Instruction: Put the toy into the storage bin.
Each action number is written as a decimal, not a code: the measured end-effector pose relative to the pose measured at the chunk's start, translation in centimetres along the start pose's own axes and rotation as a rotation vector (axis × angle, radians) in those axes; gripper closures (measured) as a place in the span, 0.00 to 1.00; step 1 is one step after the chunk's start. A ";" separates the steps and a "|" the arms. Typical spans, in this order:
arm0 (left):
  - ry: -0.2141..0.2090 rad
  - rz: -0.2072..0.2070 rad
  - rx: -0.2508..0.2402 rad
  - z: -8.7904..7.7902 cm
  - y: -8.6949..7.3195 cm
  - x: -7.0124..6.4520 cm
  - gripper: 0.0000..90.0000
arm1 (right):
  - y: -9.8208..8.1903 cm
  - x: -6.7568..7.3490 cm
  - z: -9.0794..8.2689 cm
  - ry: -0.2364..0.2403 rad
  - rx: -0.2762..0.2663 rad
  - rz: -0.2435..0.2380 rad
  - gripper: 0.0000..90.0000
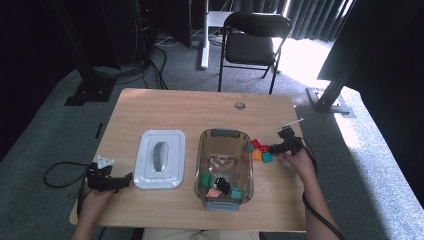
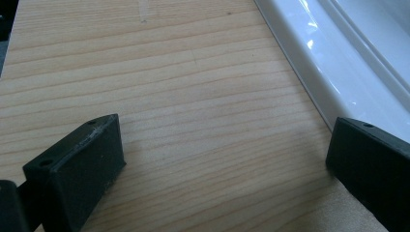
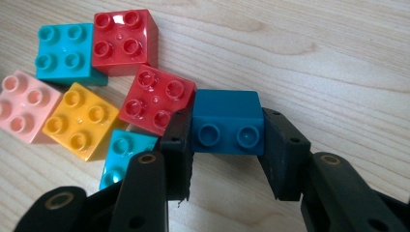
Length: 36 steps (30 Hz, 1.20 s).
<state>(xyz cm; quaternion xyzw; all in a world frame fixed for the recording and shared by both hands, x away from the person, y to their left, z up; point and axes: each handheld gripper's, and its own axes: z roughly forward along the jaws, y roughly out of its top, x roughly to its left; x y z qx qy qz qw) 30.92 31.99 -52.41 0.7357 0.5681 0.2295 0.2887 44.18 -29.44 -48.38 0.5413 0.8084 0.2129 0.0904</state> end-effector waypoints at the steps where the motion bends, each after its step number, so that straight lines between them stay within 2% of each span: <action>1: 0.000 0.000 0.000 0.0 0.0 0.0 0.01 | 0.0 0.0 -0.1 0.001 0.004 -0.004 0.65; 12: 0.000 0.000 0.000 0.0 0.0 0.0 0.01 | -0.7 0.1 -3.0 0.010 -0.021 -0.040 0.65; 22: 0.000 0.000 0.000 0.0 0.0 0.0 0.01 | -1.6 1.4 -5.7 0.039 -0.059 -0.089 0.65; 27: 0.000 0.000 0.001 0.0 0.0 0.0 0.01 | -1.8 2.7 -7.4 0.058 -0.079 -0.138 0.65; 33: 0.001 0.000 0.001 0.0 0.0 0.0 0.01 | -1.4 5.3 -10.5 0.169 -0.151 -0.227 0.65; 36: 0.001 -0.002 -0.001 0.0 0.0 0.0 0.01 | -1.1 7.1 -11.9 0.196 -0.173 -0.288 0.65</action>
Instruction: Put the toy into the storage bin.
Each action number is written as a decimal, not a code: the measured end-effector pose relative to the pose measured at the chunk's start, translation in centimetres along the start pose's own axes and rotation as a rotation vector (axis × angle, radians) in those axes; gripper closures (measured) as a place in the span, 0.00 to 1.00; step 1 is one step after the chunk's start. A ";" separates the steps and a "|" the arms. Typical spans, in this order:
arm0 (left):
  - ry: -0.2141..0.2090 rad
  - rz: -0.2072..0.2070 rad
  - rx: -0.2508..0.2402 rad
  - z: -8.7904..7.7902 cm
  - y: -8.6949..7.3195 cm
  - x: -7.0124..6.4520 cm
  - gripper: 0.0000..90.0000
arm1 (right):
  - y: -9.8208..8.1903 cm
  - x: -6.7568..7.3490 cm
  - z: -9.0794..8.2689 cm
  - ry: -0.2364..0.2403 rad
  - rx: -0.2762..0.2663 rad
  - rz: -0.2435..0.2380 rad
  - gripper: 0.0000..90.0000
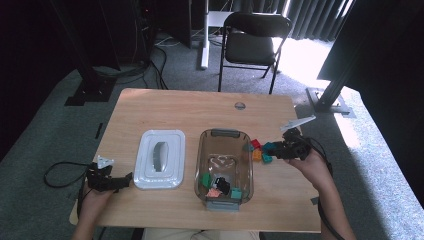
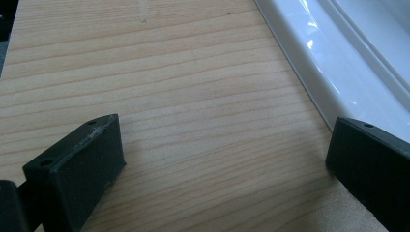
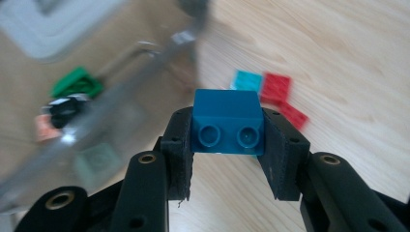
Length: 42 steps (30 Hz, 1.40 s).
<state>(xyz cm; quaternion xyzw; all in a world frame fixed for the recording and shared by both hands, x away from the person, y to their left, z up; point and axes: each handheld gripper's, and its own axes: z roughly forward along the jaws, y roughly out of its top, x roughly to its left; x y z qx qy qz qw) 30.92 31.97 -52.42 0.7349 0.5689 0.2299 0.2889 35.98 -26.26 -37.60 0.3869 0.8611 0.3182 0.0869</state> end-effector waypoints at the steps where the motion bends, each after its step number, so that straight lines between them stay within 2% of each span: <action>1: 0.000 0.001 0.000 0.0 0.0 0.0 0.01 | 0.3 0.6 -0.2 0.010 -0.004 -0.022 0.65; 4: 0.000 0.002 0.000 0.0 0.0 0.0 0.01 | 1.1 2.0 -0.5 0.033 -0.005 -0.080 0.65; 9: 0.000 0.002 0.001 0.0 0.0 0.0 0.01 | 2.0 3.5 -0.8 0.072 -0.005 -0.138 0.65; 12: -0.001 0.002 0.002 0.0 0.0 0.0 0.01 | 2.3 4.5 -0.8 0.115 -0.009 -0.173 0.65; 21: -0.001 0.002 0.003 0.0 0.0 0.0 0.01 | 3.3 7.9 -1.0 0.175 0.015 -0.292 0.65; 24: -0.001 0.002 0.001 0.0 0.0 0.0 0.01 | 3.6 8.7 -1.0 0.225 0.013 -0.329 0.65; 29: 0.000 0.002 0.001 0.0 0.0 0.0 0.01 | 3.9 9.8 -0.4 0.233 0.048 -0.381 0.65; 36: 0.000 0.002 0.002 0.0 0.0 0.0 0.01 | 3.9 11.1 1.1 0.265 0.103 -0.423 0.65; 42: -0.001 0.002 0.002 0.0 0.0 0.0 0.01 | 3.8 12.0 2.7 0.271 0.165 -0.458 0.65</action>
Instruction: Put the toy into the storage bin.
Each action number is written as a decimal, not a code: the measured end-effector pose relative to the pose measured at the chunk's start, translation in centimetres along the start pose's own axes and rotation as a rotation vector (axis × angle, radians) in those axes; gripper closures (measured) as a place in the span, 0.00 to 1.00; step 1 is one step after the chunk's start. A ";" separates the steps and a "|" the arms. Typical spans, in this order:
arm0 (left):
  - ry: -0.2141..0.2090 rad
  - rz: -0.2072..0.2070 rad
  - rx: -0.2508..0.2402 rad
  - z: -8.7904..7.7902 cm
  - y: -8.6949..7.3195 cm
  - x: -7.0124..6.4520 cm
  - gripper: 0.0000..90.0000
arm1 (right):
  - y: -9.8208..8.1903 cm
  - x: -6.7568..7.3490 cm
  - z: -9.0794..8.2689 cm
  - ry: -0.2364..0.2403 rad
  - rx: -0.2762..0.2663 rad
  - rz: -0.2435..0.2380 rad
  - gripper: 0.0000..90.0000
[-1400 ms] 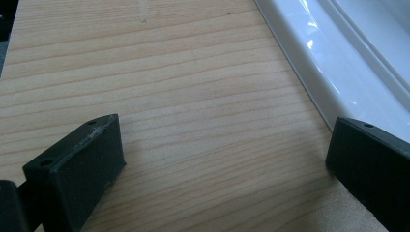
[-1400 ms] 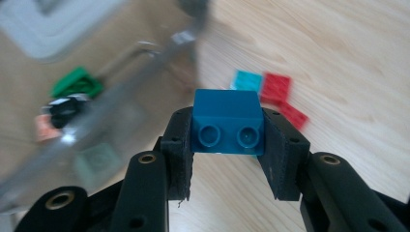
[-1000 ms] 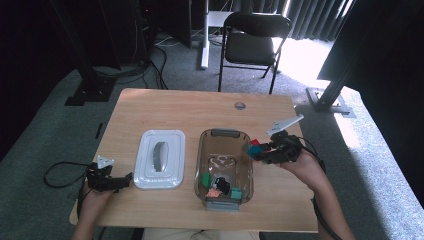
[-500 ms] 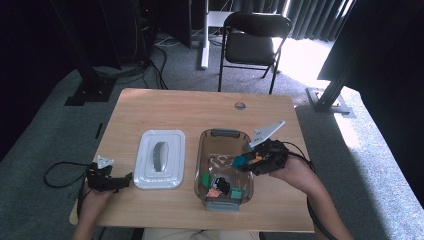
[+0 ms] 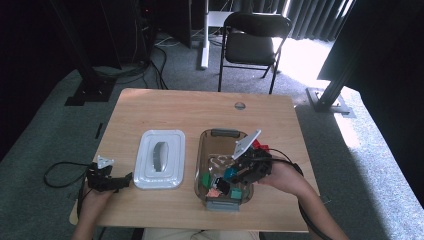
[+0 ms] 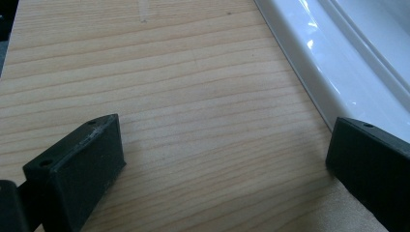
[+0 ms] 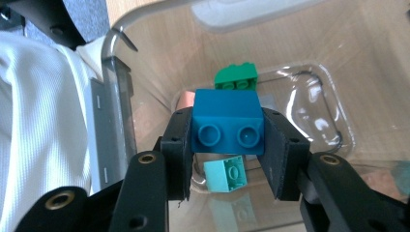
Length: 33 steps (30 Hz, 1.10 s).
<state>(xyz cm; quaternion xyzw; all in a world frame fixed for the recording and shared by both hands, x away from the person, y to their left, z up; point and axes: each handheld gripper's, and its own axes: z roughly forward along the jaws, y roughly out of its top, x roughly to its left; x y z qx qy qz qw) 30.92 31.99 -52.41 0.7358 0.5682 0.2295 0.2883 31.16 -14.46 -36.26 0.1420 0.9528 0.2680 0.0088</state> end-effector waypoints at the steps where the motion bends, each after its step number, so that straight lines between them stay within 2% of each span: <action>1: 0.000 0.000 0.000 0.0 0.0 0.0 0.01 | 0.0 0.0 0.2 0.006 0.009 -0.001 0.65; 17: 0.000 0.000 0.000 0.0 0.0 0.0 0.01 | 1.1 0.9 4.2 0.070 0.158 -0.054 0.65; 22: 0.000 0.000 0.000 0.0 0.0 0.0 0.01 | 1.2 0.9 5.0 0.065 0.198 -0.052 0.65; 33: 0.000 0.000 0.001 0.0 0.0 0.0 0.01 | 1.3 1.2 6.2 0.068 0.286 -0.090 0.65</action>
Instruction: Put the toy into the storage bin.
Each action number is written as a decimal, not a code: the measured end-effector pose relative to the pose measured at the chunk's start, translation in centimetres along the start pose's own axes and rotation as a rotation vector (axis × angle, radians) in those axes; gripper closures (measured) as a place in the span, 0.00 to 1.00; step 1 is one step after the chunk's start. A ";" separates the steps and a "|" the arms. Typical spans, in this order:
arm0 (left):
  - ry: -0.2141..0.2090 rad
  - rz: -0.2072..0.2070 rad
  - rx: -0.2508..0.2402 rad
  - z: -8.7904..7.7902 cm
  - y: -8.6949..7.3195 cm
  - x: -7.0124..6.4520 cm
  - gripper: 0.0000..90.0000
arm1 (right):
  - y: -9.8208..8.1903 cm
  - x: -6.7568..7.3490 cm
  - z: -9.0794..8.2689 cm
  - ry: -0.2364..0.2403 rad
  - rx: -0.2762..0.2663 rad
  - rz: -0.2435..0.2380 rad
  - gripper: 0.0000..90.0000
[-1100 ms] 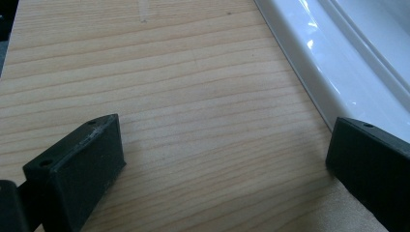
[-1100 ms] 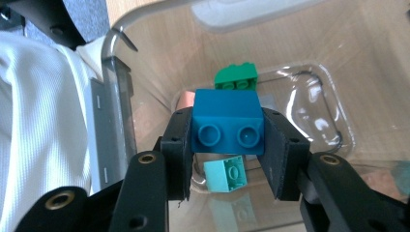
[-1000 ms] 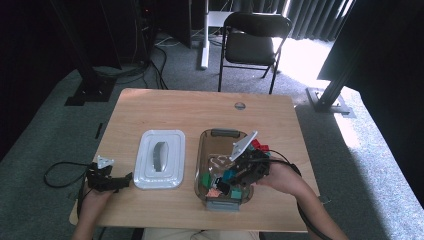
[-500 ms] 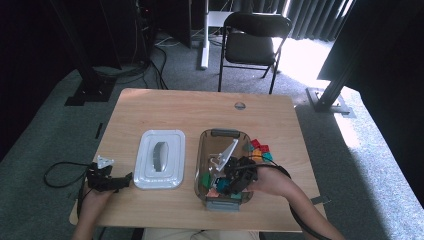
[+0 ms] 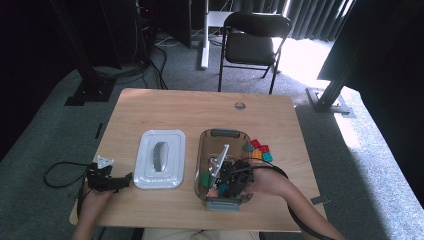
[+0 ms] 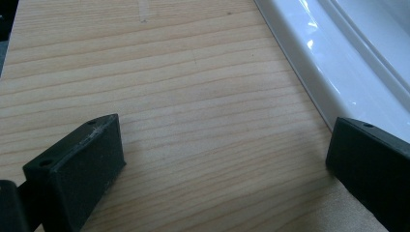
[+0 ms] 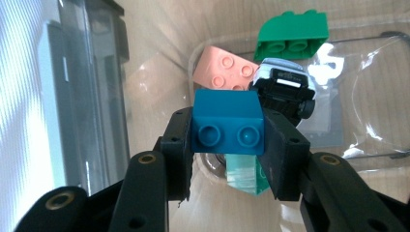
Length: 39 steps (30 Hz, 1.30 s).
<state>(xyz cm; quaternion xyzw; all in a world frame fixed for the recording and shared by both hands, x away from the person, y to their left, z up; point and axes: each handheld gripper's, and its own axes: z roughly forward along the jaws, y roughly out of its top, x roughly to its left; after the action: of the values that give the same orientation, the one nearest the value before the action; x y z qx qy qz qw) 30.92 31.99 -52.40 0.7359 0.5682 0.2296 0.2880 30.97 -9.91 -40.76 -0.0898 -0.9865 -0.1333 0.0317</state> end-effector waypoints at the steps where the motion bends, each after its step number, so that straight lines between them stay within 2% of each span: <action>1: 0.000 0.000 0.000 0.0 0.0 0.0 0.01 | 0.1 -0.1 0.1 -0.006 0.010 -0.003 0.65; 9: -0.001 0.000 -0.001 0.0 0.0 0.0 0.01 | 0.5 -0.3 1.0 0.038 0.062 -0.012 0.65; 21: -0.001 0.000 -0.001 0.0 0.0 0.0 0.01 | 0.5 -0.7 1.3 0.056 0.072 0.002 0.61; 25: -0.001 0.000 -0.001 0.0 0.0 0.0 0.01 | 0.4 -0.8 1.0 0.049 0.044 0.028 0.56; 30: -0.001 0.000 0.000 0.0 0.0 0.0 0.01 | 0.1 -1.2 -0.2 0.033 -0.026 0.067 0.53; 31: -0.001 0.000 0.000 0.0 0.0 0.0 0.01 | 0.1 -1.2 -0.2 0.033 -0.026 0.067 0.53; 32: -0.001 0.000 0.000 0.0 0.0 0.0 0.01 | -0.1 -1.4 -0.7 0.016 -0.049 0.085 0.53; 39: -0.001 0.000 0.001 0.0 0.0 0.0 0.01 | -1.4 -2.1 -2.4 -0.010 -0.131 0.164 0.49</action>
<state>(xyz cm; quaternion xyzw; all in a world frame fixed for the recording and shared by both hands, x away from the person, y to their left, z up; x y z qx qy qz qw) 30.91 31.99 -52.40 0.7361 0.5682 0.2290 0.2878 32.84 -12.20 -39.01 -0.1730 -0.9651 -0.1940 0.0314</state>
